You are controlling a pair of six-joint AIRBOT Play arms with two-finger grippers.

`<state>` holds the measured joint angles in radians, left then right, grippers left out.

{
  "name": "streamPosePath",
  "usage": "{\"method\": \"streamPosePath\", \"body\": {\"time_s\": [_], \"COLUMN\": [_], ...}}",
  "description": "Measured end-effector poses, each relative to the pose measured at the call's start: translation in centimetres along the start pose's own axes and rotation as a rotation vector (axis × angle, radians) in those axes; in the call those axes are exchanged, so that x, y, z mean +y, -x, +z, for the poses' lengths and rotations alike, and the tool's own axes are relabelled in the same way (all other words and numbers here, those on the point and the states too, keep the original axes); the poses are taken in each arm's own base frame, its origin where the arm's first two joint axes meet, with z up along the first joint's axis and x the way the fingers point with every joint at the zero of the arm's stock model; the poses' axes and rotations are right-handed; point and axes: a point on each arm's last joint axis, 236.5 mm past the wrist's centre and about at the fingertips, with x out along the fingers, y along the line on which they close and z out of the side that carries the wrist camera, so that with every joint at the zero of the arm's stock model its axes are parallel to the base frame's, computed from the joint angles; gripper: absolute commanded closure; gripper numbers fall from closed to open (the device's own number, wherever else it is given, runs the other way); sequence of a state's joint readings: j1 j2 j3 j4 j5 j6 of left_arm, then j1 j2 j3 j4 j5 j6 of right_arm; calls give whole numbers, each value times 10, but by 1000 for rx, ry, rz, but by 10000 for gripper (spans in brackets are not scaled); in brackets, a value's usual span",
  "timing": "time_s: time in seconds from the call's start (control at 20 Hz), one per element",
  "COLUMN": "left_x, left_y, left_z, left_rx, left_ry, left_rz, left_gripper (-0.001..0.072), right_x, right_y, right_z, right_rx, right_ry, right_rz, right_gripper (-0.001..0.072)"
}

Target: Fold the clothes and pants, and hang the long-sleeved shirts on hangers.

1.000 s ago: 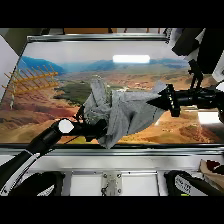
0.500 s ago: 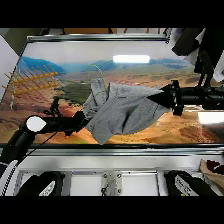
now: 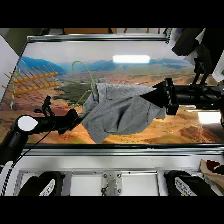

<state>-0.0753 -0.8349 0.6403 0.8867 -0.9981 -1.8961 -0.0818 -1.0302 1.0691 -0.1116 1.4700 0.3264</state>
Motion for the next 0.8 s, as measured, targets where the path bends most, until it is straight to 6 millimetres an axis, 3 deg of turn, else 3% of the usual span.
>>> {"method": "streamPosePath", "body": {"time_s": [0.2, 0.45, 0.8], "left_x": [8, 9, -16], "left_y": [6, 22, 73], "left_z": [11, 33, 79], "left_rx": [-21, -75, -175], "left_ry": [11, -5, -102], "left_rz": [6, 4, -15], "left_gripper": [694, 694, 694], "right_x": [0, -5, -9], "right_y": [-1, -1, 3], "right_z": [3, -11, -45], "right_rx": [-14, 49, 190], "right_ry": [-10, -27, -45], "right_rz": [0, -24, -41], "right_gripper": [704, 704, 704]}}
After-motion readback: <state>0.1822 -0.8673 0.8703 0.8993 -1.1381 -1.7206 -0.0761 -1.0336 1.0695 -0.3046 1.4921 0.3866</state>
